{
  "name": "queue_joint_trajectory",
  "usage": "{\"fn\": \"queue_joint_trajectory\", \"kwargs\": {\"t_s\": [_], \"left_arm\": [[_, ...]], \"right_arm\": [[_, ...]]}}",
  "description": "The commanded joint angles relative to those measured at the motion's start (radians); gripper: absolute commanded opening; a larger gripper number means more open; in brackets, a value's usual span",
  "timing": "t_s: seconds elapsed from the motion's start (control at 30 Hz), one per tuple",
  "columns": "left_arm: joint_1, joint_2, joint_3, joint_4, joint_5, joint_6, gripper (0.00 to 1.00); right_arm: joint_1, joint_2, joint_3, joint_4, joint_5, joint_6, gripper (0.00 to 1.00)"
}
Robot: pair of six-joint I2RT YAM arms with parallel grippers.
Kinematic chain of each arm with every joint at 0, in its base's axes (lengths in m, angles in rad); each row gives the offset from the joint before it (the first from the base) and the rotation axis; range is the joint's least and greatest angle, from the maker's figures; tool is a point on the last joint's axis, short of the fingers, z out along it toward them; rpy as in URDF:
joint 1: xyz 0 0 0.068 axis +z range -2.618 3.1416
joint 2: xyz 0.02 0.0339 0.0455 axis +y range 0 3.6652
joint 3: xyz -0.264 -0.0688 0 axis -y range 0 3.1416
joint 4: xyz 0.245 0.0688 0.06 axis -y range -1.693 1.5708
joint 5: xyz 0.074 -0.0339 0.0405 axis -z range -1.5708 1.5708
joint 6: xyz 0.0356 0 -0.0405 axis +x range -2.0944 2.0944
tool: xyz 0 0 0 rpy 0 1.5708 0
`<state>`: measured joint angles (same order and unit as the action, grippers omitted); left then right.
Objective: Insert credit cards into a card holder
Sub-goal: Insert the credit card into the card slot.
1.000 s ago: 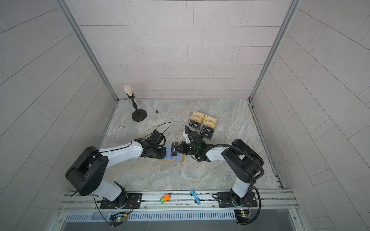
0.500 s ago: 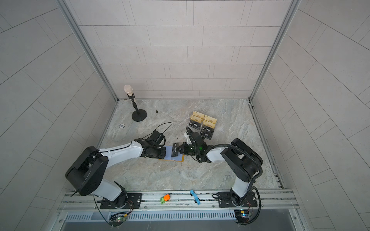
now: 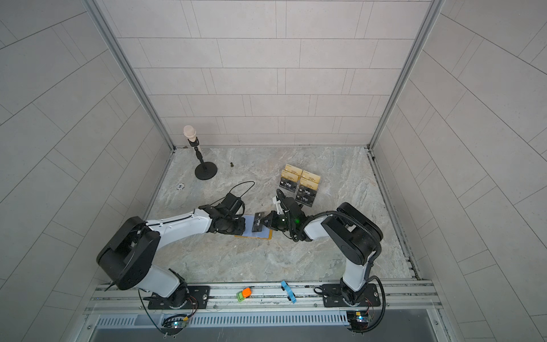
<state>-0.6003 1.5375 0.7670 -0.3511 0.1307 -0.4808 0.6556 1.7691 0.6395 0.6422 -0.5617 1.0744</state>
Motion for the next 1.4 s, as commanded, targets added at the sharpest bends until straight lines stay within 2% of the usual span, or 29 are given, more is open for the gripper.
{"fn": "queue_joint_trajectory", "kwargs": {"t_s": [0.0, 0.47, 1.37], "left_arm": [[0.008, 0.012, -0.025, -0.026, -0.015, 0.004, 0.39], [0.010, 0.008, -0.020, -0.032, -0.016, 0.007, 0.39], [0.014, 0.008, -0.016, -0.046, -0.026, 0.018, 0.38]], "right_arm": [[0.000, -0.020, -0.015, 0.007, 0.006, 0.010, 0.00], [-0.003, -0.032, -0.015, -0.015, -0.006, -0.006, 0.00], [-0.002, -0.017, -0.065, 0.095, -0.018, 0.063, 0.00]]}}
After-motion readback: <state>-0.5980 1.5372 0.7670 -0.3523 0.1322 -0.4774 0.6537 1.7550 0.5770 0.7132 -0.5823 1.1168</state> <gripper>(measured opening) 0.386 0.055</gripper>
